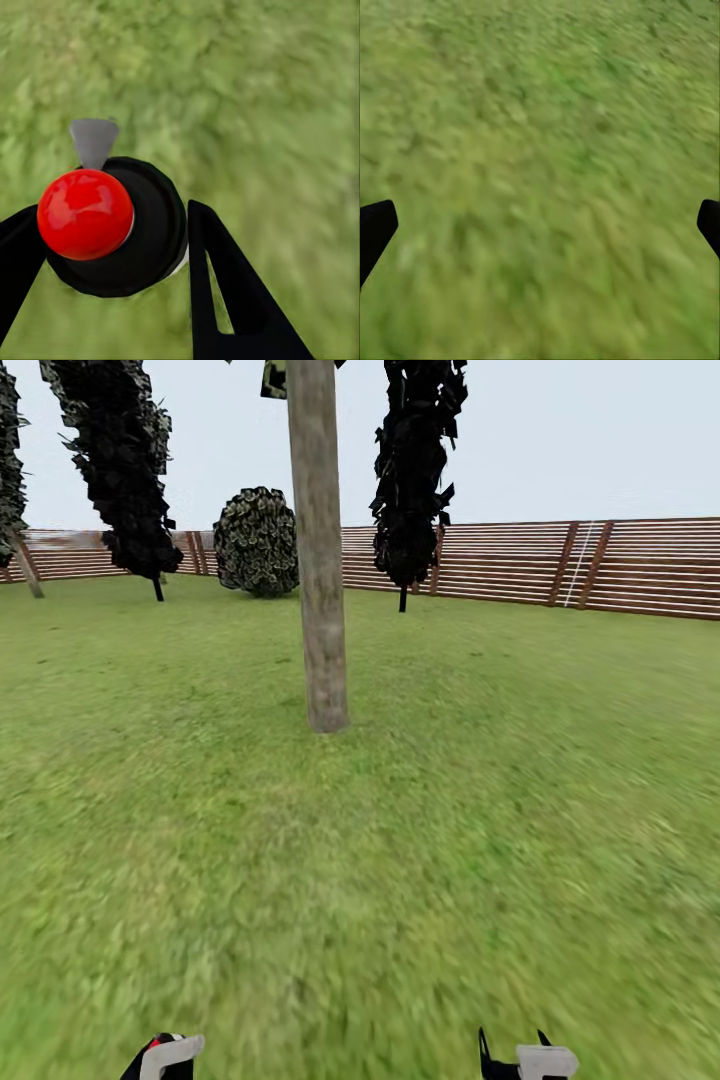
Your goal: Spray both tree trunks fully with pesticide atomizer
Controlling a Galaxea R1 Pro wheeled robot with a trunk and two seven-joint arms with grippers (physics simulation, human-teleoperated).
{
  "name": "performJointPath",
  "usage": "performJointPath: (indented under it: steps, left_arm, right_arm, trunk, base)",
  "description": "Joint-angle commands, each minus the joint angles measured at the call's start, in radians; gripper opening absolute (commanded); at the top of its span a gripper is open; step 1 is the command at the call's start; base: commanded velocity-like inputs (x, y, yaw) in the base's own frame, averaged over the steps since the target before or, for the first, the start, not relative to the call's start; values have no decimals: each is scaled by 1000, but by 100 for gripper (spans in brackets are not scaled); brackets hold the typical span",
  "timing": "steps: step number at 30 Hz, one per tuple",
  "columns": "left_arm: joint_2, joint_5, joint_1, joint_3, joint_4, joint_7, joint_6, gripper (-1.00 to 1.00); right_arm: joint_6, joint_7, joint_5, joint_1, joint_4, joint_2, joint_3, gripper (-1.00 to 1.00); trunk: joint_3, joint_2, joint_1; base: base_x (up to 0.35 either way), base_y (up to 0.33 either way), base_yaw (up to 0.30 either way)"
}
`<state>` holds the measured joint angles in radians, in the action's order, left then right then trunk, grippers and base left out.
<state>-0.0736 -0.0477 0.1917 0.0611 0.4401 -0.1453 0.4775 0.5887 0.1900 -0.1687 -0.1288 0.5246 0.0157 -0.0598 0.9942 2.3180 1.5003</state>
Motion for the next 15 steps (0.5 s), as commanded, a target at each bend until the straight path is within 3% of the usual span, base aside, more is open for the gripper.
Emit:
performJointPath:
  steps: [1, 6, 11, 15]
  left_arm:
    - [0, 0, 0, 0, 0, 0, 0, -100]
    - [0, 0, 0, 0, 0, 0, 0, -100]
    - [0, 0, 0, 0, 0, 0, 0, -100]
    - [0, 0, 0, 0, 0, 0, 0, -100]
  right_arm:
    - [0, 0, 0, 0, 0, 0, 0, 100]
    - [0, 1, 0, 0, 1, 1, -1, 100]
    - [0, 1, 1, 0, 1, 1, -2, 100]
    - [0, 1, 1, 0, 1, 1, -2, 100]
  trunk:
    - [0, 0, 0]
    - [0, 0, 0]
    - [0, 0, 0]
    - [0, 0, 0]
  base:
    - [338, 0, 0]
    - [338, 40, 13]
    - [338, 94, 179]
    - [338, 99, 30]
